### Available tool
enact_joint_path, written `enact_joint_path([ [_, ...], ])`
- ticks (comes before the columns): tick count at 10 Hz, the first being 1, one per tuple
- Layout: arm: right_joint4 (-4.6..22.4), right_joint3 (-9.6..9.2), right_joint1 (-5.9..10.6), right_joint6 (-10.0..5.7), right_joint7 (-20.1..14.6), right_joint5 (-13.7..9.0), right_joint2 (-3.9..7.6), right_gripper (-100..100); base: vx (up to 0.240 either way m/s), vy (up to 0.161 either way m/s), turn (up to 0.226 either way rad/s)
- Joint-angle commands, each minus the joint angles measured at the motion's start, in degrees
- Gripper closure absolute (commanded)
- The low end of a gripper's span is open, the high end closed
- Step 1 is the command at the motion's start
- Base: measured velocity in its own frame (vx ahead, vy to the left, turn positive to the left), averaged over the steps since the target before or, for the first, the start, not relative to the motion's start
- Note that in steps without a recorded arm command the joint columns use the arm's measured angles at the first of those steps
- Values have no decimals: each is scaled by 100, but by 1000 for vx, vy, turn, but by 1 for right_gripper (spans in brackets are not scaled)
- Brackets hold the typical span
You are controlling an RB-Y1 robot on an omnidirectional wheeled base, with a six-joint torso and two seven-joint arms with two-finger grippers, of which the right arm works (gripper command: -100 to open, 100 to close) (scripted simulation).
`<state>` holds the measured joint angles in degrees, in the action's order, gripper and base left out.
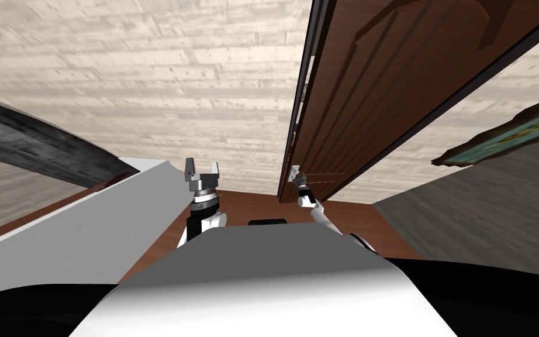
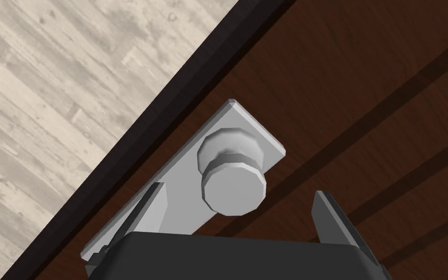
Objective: Pull the door open
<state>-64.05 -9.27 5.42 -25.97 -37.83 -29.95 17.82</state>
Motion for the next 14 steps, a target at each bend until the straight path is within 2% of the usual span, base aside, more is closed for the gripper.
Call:
enact_joint_path([
  [1,-66,-13,-23,48,-268,-181,-44,-100,-61,-34,49],
  [2,-127,-24,-44,92,-428,-337,-77,-100,-87,-51,84],
  [3,-127,-24,-44,92,-480,-337,-77,-100,-66,-44,34],
  [5,-247,-46,-85,179,-844,-643,-142,-100,-76,-48,66],
  [6,-247,-46,-85,179,-894,-643,-142,-100,-67,-43,35],
  [8,-360,-68,-124,261,-1251,-931,-203,-100,-73,-53,59],
  [9,-360,-68,-124,261,-1285,-931,-203,-100,-64,-48,38],
  [14,-580,-109,-199,418,-2038,-1487,-319,-100,-75,-40,55],
])
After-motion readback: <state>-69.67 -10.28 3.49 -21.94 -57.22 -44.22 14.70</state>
